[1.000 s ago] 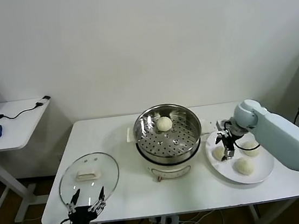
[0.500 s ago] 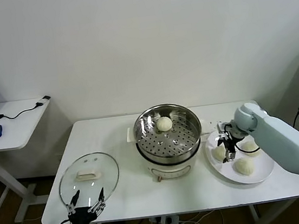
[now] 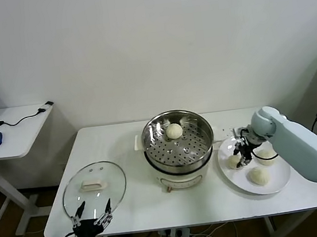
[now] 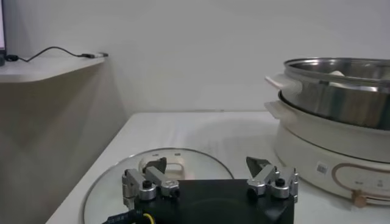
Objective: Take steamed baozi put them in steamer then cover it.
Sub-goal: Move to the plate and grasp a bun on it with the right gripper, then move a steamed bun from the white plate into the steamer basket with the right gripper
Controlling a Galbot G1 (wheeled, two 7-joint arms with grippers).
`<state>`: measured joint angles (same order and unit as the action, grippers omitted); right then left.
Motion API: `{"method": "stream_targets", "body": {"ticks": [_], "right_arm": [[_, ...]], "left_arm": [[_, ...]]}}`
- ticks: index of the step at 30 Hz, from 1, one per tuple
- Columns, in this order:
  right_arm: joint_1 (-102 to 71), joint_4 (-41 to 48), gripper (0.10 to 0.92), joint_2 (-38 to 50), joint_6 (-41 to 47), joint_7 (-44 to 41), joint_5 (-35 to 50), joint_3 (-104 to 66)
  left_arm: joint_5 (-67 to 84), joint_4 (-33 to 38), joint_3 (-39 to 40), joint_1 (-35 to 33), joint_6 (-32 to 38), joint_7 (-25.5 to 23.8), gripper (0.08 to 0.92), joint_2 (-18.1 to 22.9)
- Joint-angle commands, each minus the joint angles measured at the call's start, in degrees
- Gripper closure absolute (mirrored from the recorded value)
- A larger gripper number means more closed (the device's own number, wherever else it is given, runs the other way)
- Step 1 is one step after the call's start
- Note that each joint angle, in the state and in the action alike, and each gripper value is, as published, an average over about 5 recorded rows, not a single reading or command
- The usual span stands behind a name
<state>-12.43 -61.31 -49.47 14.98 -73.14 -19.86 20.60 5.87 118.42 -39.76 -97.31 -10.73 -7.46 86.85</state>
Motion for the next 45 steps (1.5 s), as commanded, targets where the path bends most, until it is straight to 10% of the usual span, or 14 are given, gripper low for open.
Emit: {"method": "stream_targets", "body": {"ticks": [1,17,45], "right_arm": [[16.27,-4.76,0.531,7.43,1.82,-3.70,11.24,9.52],[46.24,-6.98,0.533,-2.83,11.02,-6.59,30.71,34.76],[32.29,14.55,0.509,-35.45,12.15,-2.81,19.32,32.38]], "left_arm": [[-0.95,0.76,0.10,0.10,-0.46,-0.14,0.177,-0.06],[-1.13,2.63,-0.05,0.90,-0.60,-0.38,0.177,0.06],[0.72,3.60,-1.41,1.89,-0.89,-0.60,0.177,0.40]]}}
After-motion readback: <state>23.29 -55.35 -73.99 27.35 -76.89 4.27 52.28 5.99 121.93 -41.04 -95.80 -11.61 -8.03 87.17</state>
